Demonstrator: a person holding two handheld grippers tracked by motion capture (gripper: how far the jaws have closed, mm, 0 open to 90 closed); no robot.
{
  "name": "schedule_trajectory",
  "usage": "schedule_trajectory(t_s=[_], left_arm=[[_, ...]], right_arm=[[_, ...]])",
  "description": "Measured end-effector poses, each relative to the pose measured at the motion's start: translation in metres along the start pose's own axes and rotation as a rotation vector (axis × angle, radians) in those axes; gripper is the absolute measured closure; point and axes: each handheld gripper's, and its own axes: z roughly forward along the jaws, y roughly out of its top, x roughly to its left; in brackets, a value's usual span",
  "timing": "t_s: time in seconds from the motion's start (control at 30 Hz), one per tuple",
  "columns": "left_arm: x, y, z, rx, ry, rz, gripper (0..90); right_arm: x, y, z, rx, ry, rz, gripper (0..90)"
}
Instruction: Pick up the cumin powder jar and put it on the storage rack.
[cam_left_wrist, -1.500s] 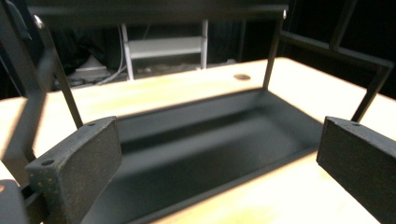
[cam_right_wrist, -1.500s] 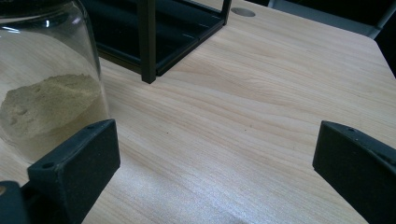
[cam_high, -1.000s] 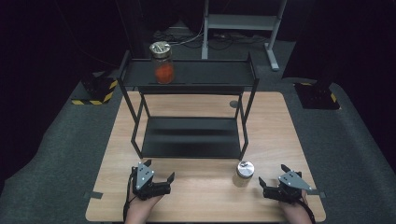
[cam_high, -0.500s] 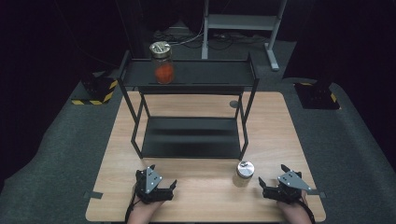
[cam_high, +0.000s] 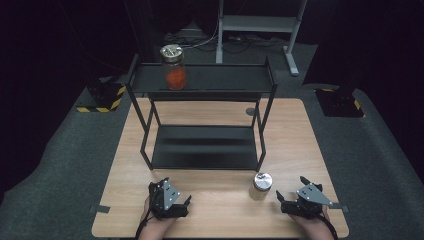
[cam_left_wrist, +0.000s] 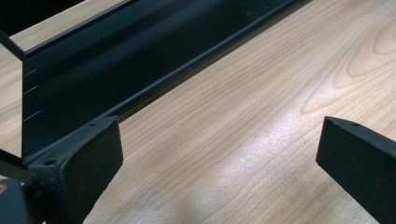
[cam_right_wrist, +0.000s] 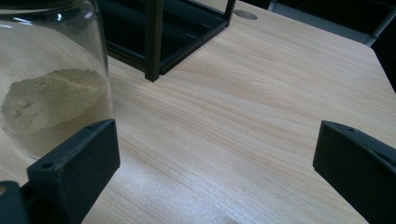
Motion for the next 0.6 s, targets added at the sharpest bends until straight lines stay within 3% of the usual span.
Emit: schedule_trajectory(t_s=[0.13,0.37,0.6], left_arm=[[0.000,0.000,0.000,0.000,0.000,0.008,0.9],[0.004,0.000,0.000,-0.001,-0.012,-0.013,0.9],[0.003,0.000,0.000,-0.003,-0.020,0.007,0.9]], right_arm=[[-0.001,-0.002,-0.001,-0.014,0.002,0.007,0.0],[0.000,-0.002,-0.008,-0.033,0.016,-0.004,0.0],[0.003,0.002,-0.020,-0.079,0.028,-0.007,0.0]])
